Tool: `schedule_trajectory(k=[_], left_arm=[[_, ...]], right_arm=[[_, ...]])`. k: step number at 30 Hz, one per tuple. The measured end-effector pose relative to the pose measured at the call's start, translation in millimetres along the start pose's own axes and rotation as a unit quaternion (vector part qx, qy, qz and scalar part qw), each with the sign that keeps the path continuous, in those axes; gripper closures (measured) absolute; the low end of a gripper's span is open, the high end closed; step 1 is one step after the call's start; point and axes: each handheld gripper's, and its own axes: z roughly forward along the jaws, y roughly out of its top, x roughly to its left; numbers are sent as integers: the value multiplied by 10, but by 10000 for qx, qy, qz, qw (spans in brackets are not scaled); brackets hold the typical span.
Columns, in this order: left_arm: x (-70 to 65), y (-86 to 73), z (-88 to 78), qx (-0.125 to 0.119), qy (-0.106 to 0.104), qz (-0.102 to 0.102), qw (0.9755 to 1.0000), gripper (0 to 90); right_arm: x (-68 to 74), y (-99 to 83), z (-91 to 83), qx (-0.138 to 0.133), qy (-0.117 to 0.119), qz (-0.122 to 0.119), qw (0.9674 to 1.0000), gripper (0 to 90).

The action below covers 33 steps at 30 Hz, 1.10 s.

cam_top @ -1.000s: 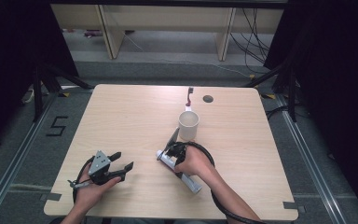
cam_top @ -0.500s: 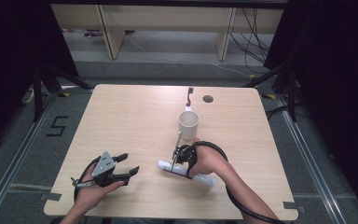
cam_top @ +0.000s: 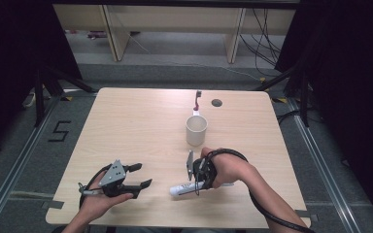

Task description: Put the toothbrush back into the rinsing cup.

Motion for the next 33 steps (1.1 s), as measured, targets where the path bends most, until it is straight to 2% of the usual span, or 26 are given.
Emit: schedule_trajectory(k=[2,3,4,5,6,7,8,9,10,11,12,13,15,17,18,19,20,21,24,25,26,27,30,31,32,33], left_arm=[[-49,52,10,131,-129,186,9997,315],[-75,79,24,193,-227,247,9993,317],[-75,79,24,193,-227,247,9993,322],[-131,137,55,441,-424,381,9974,322],[-131,137,55,441,-424,381,9974,323],[-192,199,100,711,-643,417,9945,323],[-192,199,100,711,-643,417,9945,324],[-254,259,160,986,-807,491,9906,324],[-254,259,160,986,-807,491,9906,323],[-302,319,232,1229,-953,645,9857,322],[-321,346,279,1304,-1023,668,9839,322],[-335,369,330,1410,-1111,710,9812,321],[-365,402,435,1586,-1206,900,9758,322],[-382,408,490,1610,-1235,939,9747,330],[-386,425,577,1720,-1270,1069,9710,339],[-383,431,611,1743,-1288,1110,9699,350],[-388,433,642,1722,-1293,1086,9705,358],[-380,444,663,1756,-1317,1169,9686,363],[-386,456,717,1713,-1425,1168,9678,375],[-395,454,736,1656,-1440,1111,9693,379],[-394,454,751,1645,-1471,1141,9686,382],[-390,459,758,1689,-1466,1200,9672,384],[-400,452,783,1635,-1522,1164,9678,390],[-396,453,790,1655,-1562,1202,9663,391],[-399,450,801,1639,-1577,1230,9660,391],[-423,437,822,1591,-1602,1178,9670,398]], right_arm=[[7,-12,-1,-32,135,92,9999,766],[3,-15,-13,50,77,30,10000,766],[3,-15,-13,50,77,30,10000,766],[7,-25,-23,60,57,59,9999,766],[6,-23,-31,81,70,83,9999,766],[-11,-30,-20,10,118,-40,9999,766],[-11,-30,-20,10,118,-40,9999,766],[-17,-30,-14,-55,129,-89,9999,766],[-17,-30,-14,-55,129,-89,9999,766],[-6,-34,-10,-62,145,21,9999,765],[8,-26,-17,-4,198,121,9997,765],[-8,-21,-11,-16,199,0,9998,765],[4,-3,-9,-16,177,87,9998,765],[-3,5,-16,-2,171,13,9999,766],[9,22,-23,-66,203,54,9998,766],[16,29,-38,-32,209,93,9997,766],[20,38,-48,-35,203,114,9997,766],[6,38,-47,-104,195,1,9998,766],[22,59,-96,46,111,45,9999,766],[12,56,-83,-81,186,0,9998,767],[12,60,-78,-165,230,10,9996,768],[17,70,-93,-133,156,37,9998,769],[16,84,-96,-234,193,-13,9995,770],[13,98,-106,-284,181,-59,9994,770],[13,98,-106,-284,181,-59,9994,770],[12,110,-139,-134,148,-83,9998,770]])
